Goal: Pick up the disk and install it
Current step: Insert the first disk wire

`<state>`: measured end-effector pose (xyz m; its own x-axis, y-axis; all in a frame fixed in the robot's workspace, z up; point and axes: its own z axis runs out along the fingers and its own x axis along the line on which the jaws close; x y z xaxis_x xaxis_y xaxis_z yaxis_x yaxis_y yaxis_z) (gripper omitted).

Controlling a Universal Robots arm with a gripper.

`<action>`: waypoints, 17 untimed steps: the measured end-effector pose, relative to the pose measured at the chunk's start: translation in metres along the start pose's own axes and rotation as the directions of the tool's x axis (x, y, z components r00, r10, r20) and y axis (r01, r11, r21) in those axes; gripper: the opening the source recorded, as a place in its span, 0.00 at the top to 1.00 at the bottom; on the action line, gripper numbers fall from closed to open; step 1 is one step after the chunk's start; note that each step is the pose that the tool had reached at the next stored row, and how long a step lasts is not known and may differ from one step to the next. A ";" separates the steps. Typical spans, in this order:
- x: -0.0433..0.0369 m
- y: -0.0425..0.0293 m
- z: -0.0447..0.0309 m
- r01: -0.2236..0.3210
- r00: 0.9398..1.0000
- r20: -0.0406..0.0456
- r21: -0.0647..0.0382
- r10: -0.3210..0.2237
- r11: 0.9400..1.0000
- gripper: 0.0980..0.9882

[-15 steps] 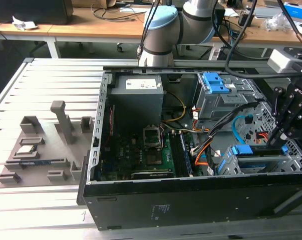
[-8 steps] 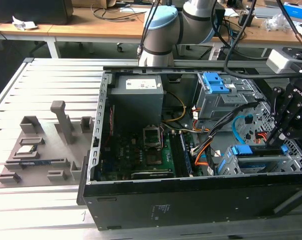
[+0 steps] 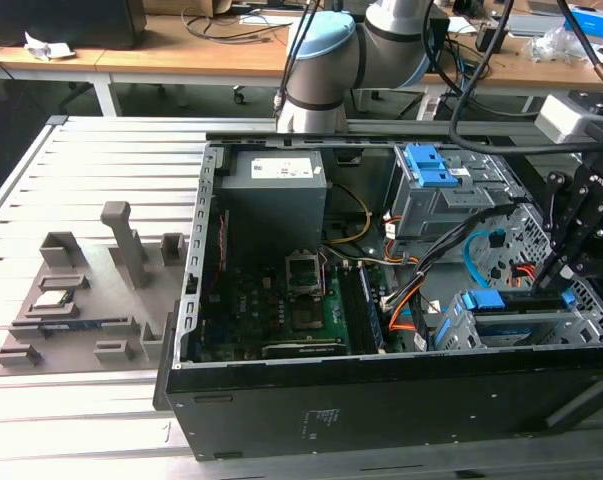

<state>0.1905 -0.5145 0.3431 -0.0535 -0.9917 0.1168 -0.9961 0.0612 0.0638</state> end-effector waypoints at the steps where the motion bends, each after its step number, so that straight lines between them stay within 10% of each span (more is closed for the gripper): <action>1: -0.0001 0.0000 0.0005 0.000 1.000 0.000 0.000 0.000 1.000 0.92; 15: 0.0000 0.0002 0.0001 0.000 1.000 0.003 0.000 0.000 1.000 0.92; 17: 0.0006 0.0002 -0.0005 0.000 1.000 0.014 -0.001 0.000 1.000 0.92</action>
<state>0.1903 -0.5150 0.3437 -0.0541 -0.9932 0.1031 -0.9960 0.0610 0.0646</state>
